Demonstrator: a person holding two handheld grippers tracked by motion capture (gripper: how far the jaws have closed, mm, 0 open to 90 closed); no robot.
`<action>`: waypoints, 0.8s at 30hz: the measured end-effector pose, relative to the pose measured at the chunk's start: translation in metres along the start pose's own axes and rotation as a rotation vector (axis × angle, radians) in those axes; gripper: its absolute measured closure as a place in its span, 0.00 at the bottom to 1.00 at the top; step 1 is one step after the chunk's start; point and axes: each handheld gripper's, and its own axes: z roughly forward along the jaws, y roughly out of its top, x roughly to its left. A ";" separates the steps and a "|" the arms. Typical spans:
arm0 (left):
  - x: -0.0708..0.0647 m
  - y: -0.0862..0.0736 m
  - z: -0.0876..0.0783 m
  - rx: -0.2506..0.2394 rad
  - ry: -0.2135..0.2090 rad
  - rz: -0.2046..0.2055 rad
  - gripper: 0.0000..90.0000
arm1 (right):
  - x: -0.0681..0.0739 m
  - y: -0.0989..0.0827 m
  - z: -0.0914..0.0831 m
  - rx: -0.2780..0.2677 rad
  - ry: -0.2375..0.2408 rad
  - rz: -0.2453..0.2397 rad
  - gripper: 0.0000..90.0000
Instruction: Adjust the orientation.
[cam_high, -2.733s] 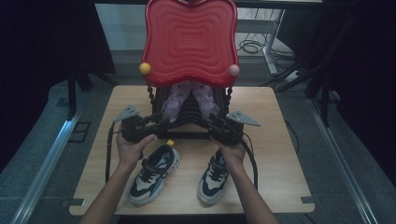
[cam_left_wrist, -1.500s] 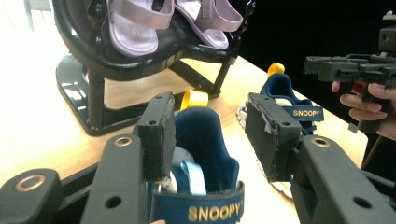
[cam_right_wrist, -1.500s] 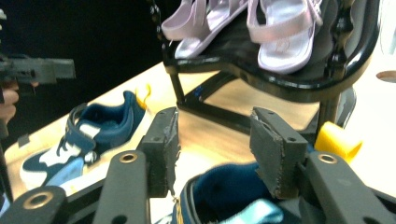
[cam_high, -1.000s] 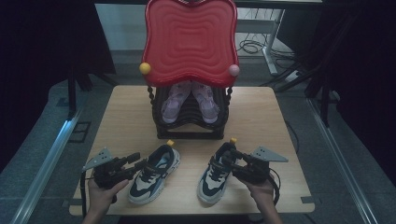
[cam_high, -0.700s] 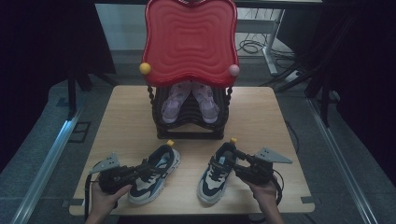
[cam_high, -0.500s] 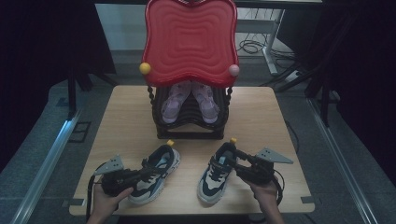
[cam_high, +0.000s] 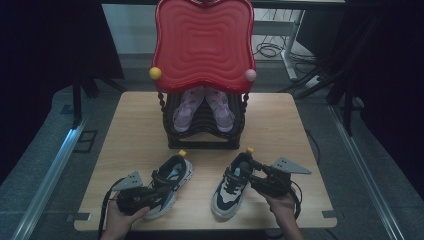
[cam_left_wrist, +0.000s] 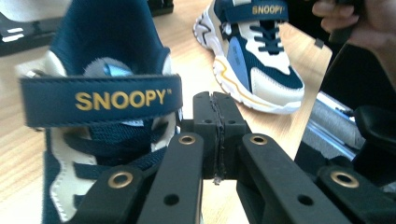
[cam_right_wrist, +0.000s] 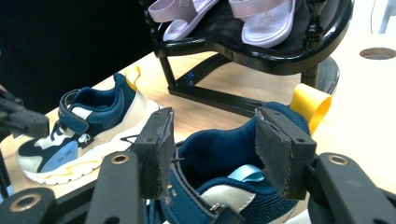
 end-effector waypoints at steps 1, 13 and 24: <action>0.000 -0.001 0.001 0.008 -0.003 -0.003 0.99 | 0.000 0.000 0.000 0.001 0.000 0.005 0.53; -0.008 -0.014 0.020 0.130 -0.033 -0.006 0.99 | 0.003 -0.005 0.004 0.011 -0.028 -0.017 0.53; -0.007 -0.020 0.024 0.191 -0.008 -0.006 0.99 | 0.004 -0.004 0.003 0.008 -0.018 -0.013 0.53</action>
